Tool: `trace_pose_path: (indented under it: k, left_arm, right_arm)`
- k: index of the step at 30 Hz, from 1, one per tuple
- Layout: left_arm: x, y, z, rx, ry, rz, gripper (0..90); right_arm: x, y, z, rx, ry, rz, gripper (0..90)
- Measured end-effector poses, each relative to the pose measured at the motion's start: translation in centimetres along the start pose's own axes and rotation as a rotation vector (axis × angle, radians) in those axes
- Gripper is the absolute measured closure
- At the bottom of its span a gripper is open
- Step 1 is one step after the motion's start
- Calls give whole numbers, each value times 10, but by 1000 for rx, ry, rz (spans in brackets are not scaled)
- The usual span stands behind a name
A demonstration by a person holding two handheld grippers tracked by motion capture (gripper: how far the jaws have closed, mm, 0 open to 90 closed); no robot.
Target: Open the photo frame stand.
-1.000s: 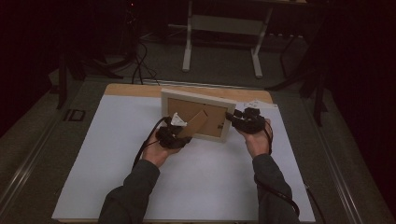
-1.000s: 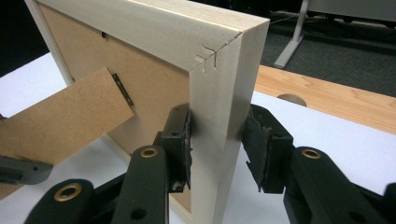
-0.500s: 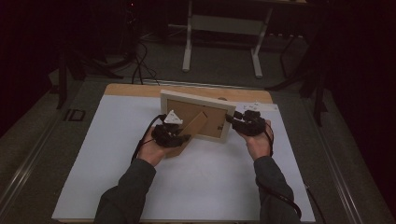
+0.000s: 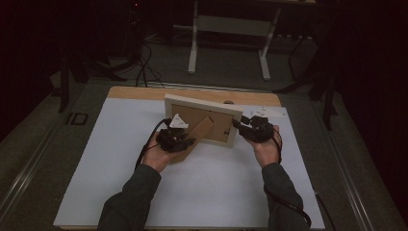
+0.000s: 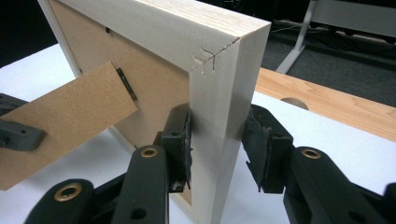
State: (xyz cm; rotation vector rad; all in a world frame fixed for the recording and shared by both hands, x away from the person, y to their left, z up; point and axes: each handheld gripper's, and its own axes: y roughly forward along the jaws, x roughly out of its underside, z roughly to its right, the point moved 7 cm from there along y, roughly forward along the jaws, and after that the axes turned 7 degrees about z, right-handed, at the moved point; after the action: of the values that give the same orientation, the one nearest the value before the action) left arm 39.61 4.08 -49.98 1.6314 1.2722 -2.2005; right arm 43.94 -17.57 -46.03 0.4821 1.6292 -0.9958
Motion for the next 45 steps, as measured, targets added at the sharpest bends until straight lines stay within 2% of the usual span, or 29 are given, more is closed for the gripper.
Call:
trace_pose_path:
  k: [7,15,24,30,45]
  left_arm:
    - [-1,-2,2,11,-1,6,771]
    - [1,-1,1,0,-1,1,774]
    - [1,-4,6,4,10,10,775]
    - [5,-3,4,-7,5,5,775]
    - [7,-4,5,-8,8,11,776]
  right_arm:
    - [0,0,0,2,1,5,622]
    - [1,-1,-1,-1,-9,10,622]
    - [3,-6,-5,-5,-29,14,624]
    - [5,-10,-9,-9,-56,16,624]
    - [9,-18,-16,-23,-84,24,624]
